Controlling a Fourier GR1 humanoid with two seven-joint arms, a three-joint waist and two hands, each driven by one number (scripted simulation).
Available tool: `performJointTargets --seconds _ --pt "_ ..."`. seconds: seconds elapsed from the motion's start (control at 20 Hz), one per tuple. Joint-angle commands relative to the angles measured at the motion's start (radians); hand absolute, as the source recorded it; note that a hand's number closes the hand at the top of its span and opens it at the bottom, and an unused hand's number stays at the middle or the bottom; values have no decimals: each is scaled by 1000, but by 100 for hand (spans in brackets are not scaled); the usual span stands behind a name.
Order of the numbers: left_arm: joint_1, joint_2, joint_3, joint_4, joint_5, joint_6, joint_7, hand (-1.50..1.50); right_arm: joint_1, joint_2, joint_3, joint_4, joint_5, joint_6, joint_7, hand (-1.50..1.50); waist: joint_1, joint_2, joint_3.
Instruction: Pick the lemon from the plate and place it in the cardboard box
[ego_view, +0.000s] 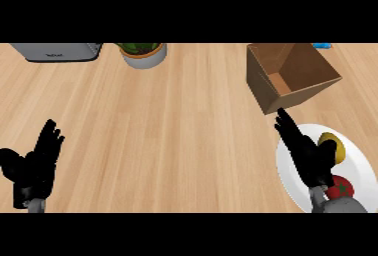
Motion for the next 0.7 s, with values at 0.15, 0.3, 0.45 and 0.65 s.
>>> performJointTargets --seconds 0.15,0.3,0.45,0.65 --pt "-34 33 10 -78 43 -98 3 0 40 -171 -302 -24 -129 78 -134 -150 -33 13 -23" --pt "-18 24 11 -123 83 -124 8 0 57 -367 -388 81 127 -118 -151 -150 -68 9 -35" --pt "-34 61 38 -146 134 -183 41 0 47 -204 -571 43 -23 -198 -393 -150 -49 7 -20" --pt "-37 79 54 -169 173 -231 76 0 197 -235 -593 -27 -3 -45 -632 -150 -25 11 -23"
